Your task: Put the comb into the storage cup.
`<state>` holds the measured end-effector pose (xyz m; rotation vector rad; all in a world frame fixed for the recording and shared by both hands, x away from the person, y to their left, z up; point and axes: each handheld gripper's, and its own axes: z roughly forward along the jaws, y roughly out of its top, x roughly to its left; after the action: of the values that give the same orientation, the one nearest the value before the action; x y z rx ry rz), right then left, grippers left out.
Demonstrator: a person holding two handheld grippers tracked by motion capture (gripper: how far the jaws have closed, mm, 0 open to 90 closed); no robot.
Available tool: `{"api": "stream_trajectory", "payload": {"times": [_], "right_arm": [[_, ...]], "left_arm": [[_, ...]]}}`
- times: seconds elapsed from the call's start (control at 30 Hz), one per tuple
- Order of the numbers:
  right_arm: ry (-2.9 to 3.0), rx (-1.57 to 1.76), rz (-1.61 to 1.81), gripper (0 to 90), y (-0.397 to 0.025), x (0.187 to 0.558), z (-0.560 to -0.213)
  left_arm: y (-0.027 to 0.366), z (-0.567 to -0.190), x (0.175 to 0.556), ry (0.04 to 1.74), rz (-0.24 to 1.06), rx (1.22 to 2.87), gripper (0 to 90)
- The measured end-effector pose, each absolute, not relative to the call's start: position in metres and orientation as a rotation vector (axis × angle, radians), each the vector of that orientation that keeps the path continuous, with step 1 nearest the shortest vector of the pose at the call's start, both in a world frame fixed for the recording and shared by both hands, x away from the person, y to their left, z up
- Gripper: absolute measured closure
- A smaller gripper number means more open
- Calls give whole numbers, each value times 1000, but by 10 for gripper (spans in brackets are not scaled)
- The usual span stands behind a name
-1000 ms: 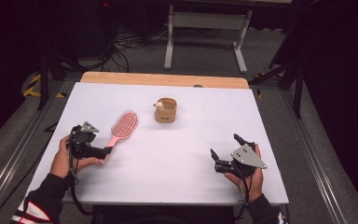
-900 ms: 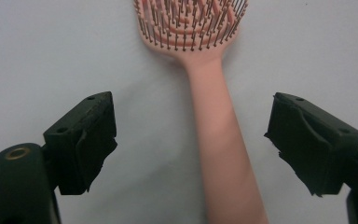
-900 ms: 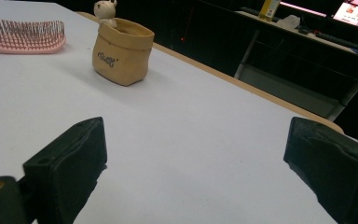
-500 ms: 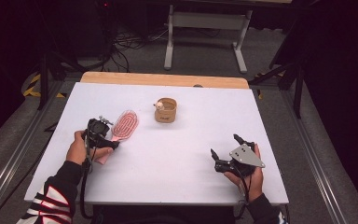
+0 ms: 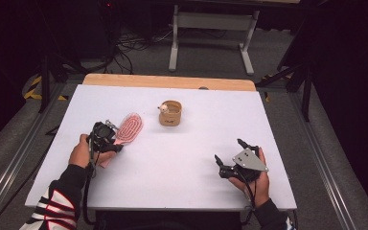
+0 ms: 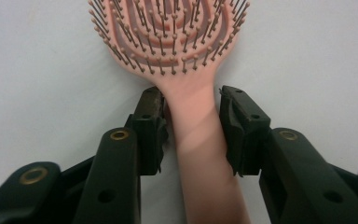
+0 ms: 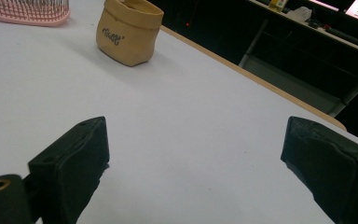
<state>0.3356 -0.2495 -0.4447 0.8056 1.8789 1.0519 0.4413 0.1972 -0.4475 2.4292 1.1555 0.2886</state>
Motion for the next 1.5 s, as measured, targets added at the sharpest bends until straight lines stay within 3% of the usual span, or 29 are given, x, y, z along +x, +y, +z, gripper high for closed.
{"api": "stream_trajectory", "payload": {"times": [0.1, 0.57, 0.97, 1.17, 1.27, 1.5], "right_arm": [[1889, 794, 1034, 79, -248, 336, -445], [1908, 752, 999, 80, -243, 334, -447], [1944, 735, 978, 81, -241, 336, -451], [1966, 740, 963, 85, -239, 338, -454], [1979, 736, 955, 86, -238, 339, -456], [1959, 749, 958, 98, -239, 339, -456]], "left_arm": [[196, -447, 440, 1135, 290, 2436, 689], [205, -451, 432, 1096, 338, 2310, 694], [206, -452, 431, 1109, 297, 2356, 688], [203, -445, 444, 1150, 274, 2402, 502], [202, -447, 452, 1147, 207, 2428, 456], [196, -445, 459, 1100, 208, 2499, 476]]}}
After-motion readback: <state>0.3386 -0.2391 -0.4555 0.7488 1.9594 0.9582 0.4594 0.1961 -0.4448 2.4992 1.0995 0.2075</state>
